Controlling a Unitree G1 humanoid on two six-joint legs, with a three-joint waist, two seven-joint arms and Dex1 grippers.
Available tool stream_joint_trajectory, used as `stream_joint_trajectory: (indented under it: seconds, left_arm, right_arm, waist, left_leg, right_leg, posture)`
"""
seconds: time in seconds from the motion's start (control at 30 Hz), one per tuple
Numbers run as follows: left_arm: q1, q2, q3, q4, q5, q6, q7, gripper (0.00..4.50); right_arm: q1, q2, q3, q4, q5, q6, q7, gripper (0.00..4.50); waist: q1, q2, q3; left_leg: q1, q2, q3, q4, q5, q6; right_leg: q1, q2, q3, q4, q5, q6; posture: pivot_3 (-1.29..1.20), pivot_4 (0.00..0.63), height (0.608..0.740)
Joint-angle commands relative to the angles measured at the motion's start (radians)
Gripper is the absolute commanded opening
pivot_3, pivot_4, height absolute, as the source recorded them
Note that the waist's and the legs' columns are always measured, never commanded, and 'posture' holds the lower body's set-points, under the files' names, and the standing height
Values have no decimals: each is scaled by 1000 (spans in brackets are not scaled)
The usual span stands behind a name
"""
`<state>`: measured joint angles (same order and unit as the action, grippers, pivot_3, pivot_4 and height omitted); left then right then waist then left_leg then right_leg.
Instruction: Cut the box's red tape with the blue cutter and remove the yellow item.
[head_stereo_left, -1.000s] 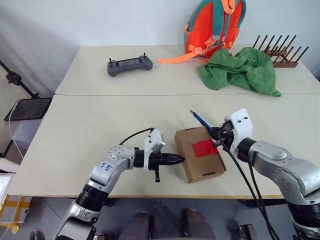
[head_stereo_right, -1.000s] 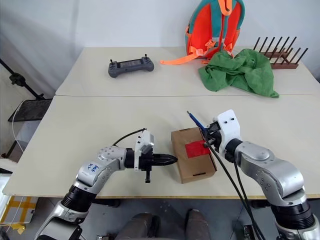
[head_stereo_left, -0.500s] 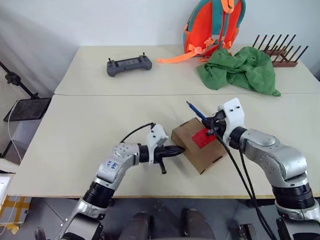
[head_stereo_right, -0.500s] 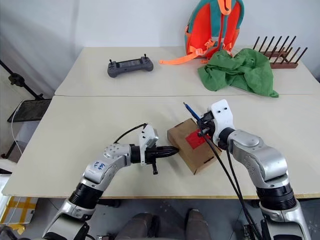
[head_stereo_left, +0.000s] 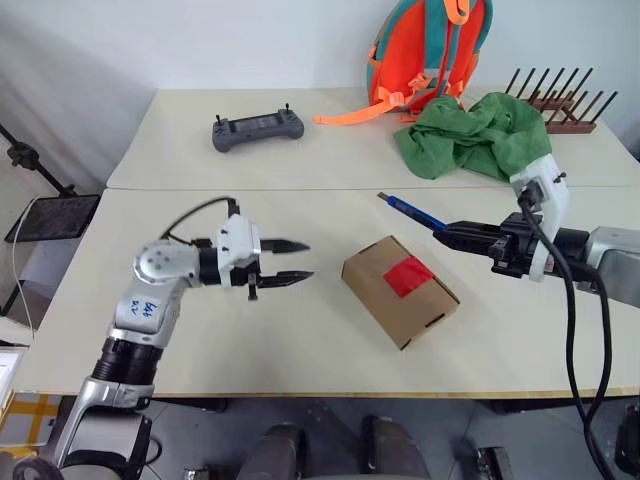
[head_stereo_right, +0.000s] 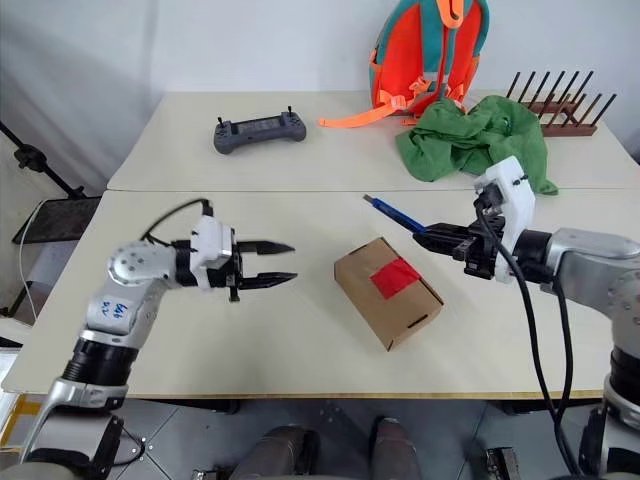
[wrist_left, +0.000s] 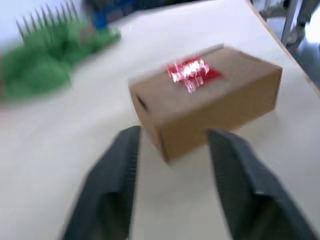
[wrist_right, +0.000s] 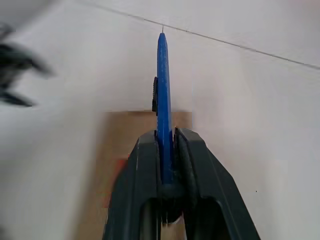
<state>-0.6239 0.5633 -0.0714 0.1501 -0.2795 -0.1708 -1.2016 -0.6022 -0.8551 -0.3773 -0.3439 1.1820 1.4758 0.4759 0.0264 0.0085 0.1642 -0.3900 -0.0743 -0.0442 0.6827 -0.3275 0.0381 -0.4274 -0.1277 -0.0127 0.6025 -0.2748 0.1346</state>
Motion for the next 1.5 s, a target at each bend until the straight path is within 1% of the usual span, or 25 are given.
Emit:
stream_joint_trajectory:
  seconds: [0.03, 0.1, 0.13, 0.17, 0.2, 0.27, 0.37, 0.5, 0.7, 0.8, 1.13, 1.17, 1.2, 1.27, 1.37, 1.43, 1.5]
  left_arm:
    - [-182, -47, -34, 162, 85, -309, -34, 3519]
    - [-230, -77, -60, 208, 94, -361, -54, 4076]
    - [-241, -86, -68, 230, 114, -401, -45, 4335]
    - [-246, -95, -78, 242, 131, -422, -36, 4437]
    - [-252, -100, -86, 255, 144, -442, -27, 4437]
    - [-257, -114, -102, 266, 151, -454, -24, 4437]
    - [-258, -130, -134, 259, 146, -434, -41, 4437]
    - [-254, -129, -145, 251, 145, -415, -36, 4437]
    - [-244, -147, -151, 245, 184, -384, 25, 4437]
    - [-248, -137, -151, 258, 194, -380, 28, 3832]
    - [-228, -130, -163, 243, 184, -366, -4, 742]
    - [-228, -132, -162, 245, 188, -364, 4, 480]
    - [-227, -138, -155, 250, 197, -366, 27, 426]
    - [-224, -149, -144, 252, 201, -356, 64, 426]
    - [-219, -160, -129, 249, 179, -347, 89, 426]
    - [-215, -158, -125, 254, 190, -349, 107, 426]
    - [-213, -158, -124, 257, 194, -351, 116, 426]
  right_arm:
    - [-22, -16, 101, 50, 417, 23, -223, 145]
    - [-20, -53, 202, 57, 617, -86, -391, 145]
    - [-23, -75, 237, 54, 676, -125, -449, 145]
    - [-27, -101, 273, 52, 735, -168, -505, 145]
    - [-31, -119, 300, 49, 769, -200, -539, 145]
    - [-39, -135, 334, 44, 790, -240, -568, 145]
    - [-58, -129, 379, 43, 790, -282, -603, 145]
    - [-71, -134, 404, 43, 790, -311, -624, 145]
    - [-73, -119, 429, 28, 790, -342, -661, 145]
    - [-68, -123, 433, 20, 790, -346, -664, 145]
    - [-54, -126, 425, 18, 790, -367, -681, 145]
    - [-49, -127, 417, 16, 790, -375, -688, 495]
    - [-41, -130, 409, 14, 790, -378, -685, 893]
    - [-23, -141, 395, 4, 790, -379, -671, 1439]
    - [14, -150, 342, -36, 790, -401, -628, 2519]
    - [39, -156, 302, -64, 790, -421, -609, 3259]
    - [55, -162, 288, -76, 790, -435, -608, 3873]
  waist:
    - [2, -1, 1]
    - [1, -3, 1]
    - [-1, -3, 1]
    - [-2, -3, 1]
    - [-5, -3, 2]
    - [-9, -5, 3]
    - [-7, -8, 5]
    - [-3, -9, 5]
    - [0, -9, 5]
    - [-1, -9, 5]
    - [-1, -9, 5]
    - [-1, -9, 5]
    - [0, -9, 5]
    - [1, -9, 5]
    - [1, -9, 6]
    - [1, -9, 6]
    - [0, -9, 6]
  left_leg:
    - [0, -1, -1, 0, 0, 0]
    - [-1, -2, -1, 0, 1, 1]
    - [-1, -3, -1, 0, 1, 2]
    - [-1, -3, 0, 0, 1, 3]
    - [-1, -4, 1, 0, 0, 3]
    - [-1, -4, 2, 0, 0, 5]
    - [-2, -3, 2, 0, 0, 5]
    - [-2, -2, 2, 1, 0, 5]
    - [-3, -3, 1, 1, 0, 5]
    - [-4, -3, 1, 1, 0, 5]
    - [-4, -3, 1, 1, 0, 5]
    - [-4, -3, 1, 1, 0, 5]
    - [-4, -3, 0, 1, 0, 5]
    - [-4, -3, 0, 1, 0, 5]
    - [-5, -3, 0, 1, 0, 5]
    - [-5, -3, 0, 1, 0, 5]
    - [-5, -2, 0, 1, 0, 5]
  right_leg:
    - [0, -1, -2, 0, 0, 0]
    - [0, -2, -6, 0, 0, 0]
    - [0, -2, -7, 1, 1, 1]
    - [0, -3, -8, 2, 1, 2]
    - [0, -3, -9, 2, 1, 2]
    - [0, -3, -10, 1, 1, 2]
    - [0, -2, -11, 1, 1, 2]
    - [0, -2, -11, 1, 1, 3]
    - [0, -2, -12, 0, 2, 3]
    - [0, -2, -12, 0, 2, 3]
    - [0, -2, -12, 0, 2, 3]
    - [0, -2, -12, 0, 2, 3]
    - [0, -2, -12, -1, 2, 3]
    - [0, -3, -12, -1, 2, 3]
    - [0, -3, -12, -1, 2, 3]
    - [-1, -2, -12, -1, 2, 3]
    - [-1, -2, -13, -1, 2, 3]
  posture:
    - [0, 150, 740]
    - [0, 150, 740]
    - [0, 150, 740]
    - [0, 150, 740]
    - [0, 150, 740]
    - [0, 150, 740]
    - [0, 150, 740]
    - [0, 150, 740]
    - [0, 150, 740]
    - [0, 150, 740]
    - [0, 150, 740]
    - [0, 150, 740]
    - [0, 150, 740]
    - [0, 150, 740]
    - [0, 150, 740]
    - [0, 150, 740]
    - [0, 150, 740]
